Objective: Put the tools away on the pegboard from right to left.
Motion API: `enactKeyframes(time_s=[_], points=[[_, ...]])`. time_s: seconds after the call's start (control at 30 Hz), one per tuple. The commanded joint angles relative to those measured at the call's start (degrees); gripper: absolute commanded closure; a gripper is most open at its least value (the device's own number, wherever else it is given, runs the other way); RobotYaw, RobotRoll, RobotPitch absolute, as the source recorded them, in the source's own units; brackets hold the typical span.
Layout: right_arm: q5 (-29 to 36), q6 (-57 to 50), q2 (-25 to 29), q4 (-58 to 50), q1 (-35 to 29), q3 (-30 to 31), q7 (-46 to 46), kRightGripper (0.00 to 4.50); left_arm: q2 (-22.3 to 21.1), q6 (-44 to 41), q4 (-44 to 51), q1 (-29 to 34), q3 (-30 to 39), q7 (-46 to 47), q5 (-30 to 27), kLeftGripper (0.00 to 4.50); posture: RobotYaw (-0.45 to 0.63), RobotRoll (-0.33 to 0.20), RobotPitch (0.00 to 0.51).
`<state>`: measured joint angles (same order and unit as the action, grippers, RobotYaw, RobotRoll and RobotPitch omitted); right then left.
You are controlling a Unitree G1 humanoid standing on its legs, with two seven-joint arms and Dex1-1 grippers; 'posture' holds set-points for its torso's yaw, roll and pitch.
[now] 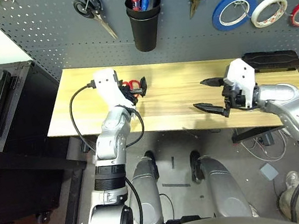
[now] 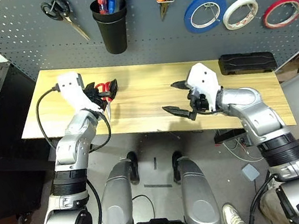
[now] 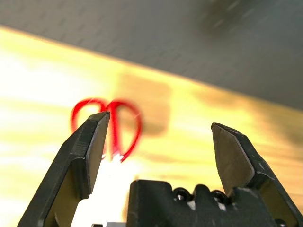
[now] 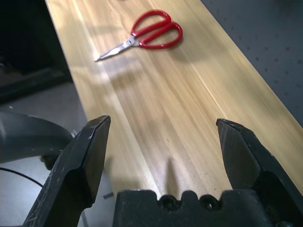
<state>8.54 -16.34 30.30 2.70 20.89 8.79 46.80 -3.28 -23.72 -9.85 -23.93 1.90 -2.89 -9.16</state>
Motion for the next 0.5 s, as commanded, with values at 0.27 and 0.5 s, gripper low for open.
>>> enactKeyframes(time_s=[0.27,0.5], points=[[-7.62,-3.83,-4.38,4.17,1.86,4.60,-6.92,0.00,-1.05,9.59,-23.78,-7.22,5.25,3.69,1.98,0.04,0.14,0.000,0.304],[-8.59,-4.05,-6.62,4.09,2.71,4.78,-8.19,0.00,-3.18,17.72,-43.89,-16.54,8.42,6.32,2.51,0.04,0.14,0.000,0.299]])
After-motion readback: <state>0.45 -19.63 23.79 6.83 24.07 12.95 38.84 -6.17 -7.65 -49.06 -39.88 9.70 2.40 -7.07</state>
